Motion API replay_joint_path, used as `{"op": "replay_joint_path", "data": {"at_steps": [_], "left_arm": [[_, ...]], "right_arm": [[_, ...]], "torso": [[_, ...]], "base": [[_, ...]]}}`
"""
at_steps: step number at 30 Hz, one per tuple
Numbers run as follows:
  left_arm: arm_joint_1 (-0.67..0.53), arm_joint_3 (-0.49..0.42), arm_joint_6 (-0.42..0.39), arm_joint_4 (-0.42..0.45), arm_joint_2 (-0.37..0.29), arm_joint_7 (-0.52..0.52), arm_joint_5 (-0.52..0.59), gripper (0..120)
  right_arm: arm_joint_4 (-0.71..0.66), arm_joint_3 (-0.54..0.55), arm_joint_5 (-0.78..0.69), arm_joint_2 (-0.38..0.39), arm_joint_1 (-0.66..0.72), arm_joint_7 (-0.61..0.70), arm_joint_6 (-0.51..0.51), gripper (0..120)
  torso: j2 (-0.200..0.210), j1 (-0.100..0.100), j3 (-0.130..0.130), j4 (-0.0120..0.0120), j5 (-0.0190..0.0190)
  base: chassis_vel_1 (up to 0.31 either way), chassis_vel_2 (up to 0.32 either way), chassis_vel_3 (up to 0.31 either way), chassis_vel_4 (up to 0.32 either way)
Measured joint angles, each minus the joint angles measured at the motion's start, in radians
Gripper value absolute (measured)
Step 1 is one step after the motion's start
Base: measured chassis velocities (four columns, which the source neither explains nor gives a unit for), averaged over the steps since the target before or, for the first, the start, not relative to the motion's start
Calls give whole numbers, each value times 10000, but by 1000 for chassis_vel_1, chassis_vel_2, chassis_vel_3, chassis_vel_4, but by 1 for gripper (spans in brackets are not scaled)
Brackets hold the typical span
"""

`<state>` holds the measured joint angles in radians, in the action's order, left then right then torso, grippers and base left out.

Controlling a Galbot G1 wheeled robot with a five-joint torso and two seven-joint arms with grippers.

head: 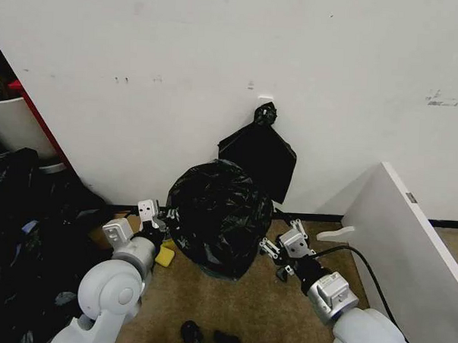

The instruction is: Place the garbage bag over the trash bin.

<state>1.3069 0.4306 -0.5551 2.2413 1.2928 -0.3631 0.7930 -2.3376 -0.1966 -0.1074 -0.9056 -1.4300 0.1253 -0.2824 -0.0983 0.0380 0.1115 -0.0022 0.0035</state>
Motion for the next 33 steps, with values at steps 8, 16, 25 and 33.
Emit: {"op": "replay_joint_path", "data": {"at_steps": [8, 16, 25, 33], "left_arm": [[-28, 6, -2, -40, -11, -6, 3, 2], [-38, 38, -6, -41, -31, -5, 21, 2], [101, 174, -159, 169, -161, 65, 80, 2], [221, 277, -435, 729, -168, 122, 496, 2]], "right_arm": [[289, -83, 8, -39, 12, -2, 424, 13], [877, -158, -1608, -210, -25, -34, 1562, 0], [1680, -446, -5852, -659, 204, -455, 3858, 0], [2333, -697, -7800, -918, 222, 275, 3480, 0]], "torso": [[0, 0, 0, 0, 0], [0, 0, 0, 0, 0], [0, 0, 0, 1, -1], [0, 0, 0, 0, 0]], "base": [[0, 0, 0, 0], [0, 0, 0, 0], [0, 0, 0, 0], [0, 0, 0, 0]]}}
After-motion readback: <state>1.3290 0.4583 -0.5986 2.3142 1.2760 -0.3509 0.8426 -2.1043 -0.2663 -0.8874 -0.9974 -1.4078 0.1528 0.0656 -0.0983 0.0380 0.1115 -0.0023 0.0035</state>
